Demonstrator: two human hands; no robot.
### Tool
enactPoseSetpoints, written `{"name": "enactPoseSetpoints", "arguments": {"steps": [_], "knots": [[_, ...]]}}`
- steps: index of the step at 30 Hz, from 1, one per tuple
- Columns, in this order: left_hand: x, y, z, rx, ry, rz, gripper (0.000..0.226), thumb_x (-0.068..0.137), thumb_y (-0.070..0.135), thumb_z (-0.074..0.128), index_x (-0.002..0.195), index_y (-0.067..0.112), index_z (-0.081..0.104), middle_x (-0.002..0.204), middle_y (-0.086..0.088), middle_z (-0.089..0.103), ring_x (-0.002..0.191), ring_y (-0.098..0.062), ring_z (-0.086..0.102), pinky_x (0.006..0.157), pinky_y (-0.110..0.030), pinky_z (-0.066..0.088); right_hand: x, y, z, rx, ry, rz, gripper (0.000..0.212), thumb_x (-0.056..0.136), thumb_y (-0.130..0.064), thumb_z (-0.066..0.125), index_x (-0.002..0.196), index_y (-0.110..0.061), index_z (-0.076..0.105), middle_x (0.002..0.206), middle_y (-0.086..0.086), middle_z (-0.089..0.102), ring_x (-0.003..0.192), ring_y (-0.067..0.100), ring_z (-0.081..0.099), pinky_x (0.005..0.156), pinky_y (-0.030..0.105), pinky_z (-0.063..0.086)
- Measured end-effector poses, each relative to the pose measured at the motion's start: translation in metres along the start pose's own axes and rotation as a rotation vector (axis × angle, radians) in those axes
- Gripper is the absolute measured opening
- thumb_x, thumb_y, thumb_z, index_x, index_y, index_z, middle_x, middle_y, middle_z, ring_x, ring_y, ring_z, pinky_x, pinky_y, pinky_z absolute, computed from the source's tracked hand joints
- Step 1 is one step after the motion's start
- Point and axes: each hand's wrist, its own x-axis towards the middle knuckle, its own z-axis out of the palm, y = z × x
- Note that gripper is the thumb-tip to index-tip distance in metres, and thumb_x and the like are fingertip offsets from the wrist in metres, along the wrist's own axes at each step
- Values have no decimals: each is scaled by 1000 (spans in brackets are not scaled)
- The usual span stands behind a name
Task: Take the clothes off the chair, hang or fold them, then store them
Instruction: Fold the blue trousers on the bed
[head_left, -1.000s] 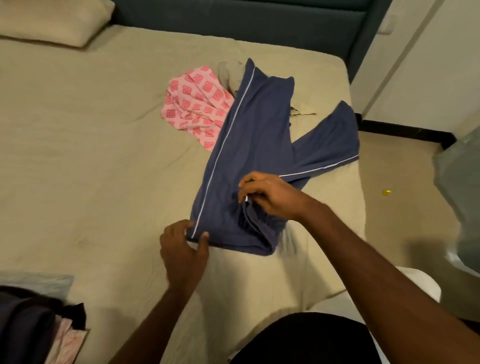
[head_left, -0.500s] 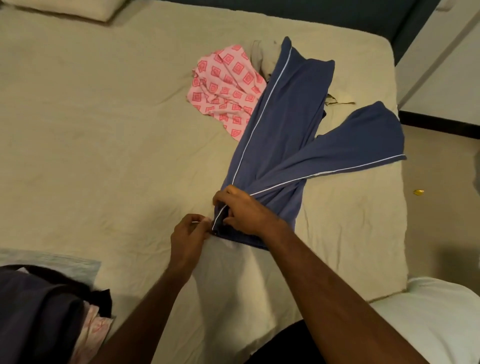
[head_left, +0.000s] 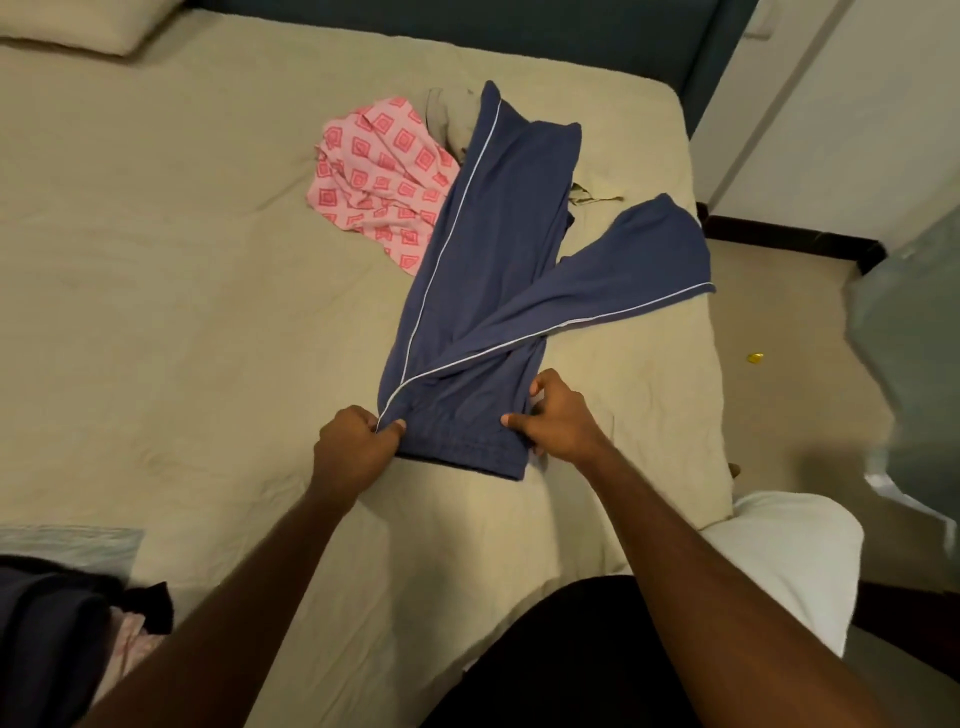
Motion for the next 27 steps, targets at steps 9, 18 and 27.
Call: {"name": "enactPoseSetpoints", "arguments": {"steps": [9,18,27], "knots": [[-45,-47,-57,274,-365,142,32,76,20,84,63,15,56,59,3,56,60,-14,52,52,-26,35,-78,13,31,-71,-653,228,12,87,-4,74,94,-6,65,69,11,69,54,18,68,64,41,64],[-57,-67,-67,603,-366,317,46,71,55,84,87,21,57,87,6,58,79,-13,56,64,-27,40,-65,22,-15,403,-339,356,38,88,-12,79,105,-12,45,83,17,72,69,26,71,63,37,62],[-9,66,20,480,-98,684,88,62,88,52,123,24,54,122,-2,55,115,-25,52,95,-44,42,15,38,-81,944,209,333,31,99,-9,64,128,1,58,123,18,70,93,21,71,76,29,60]]}}
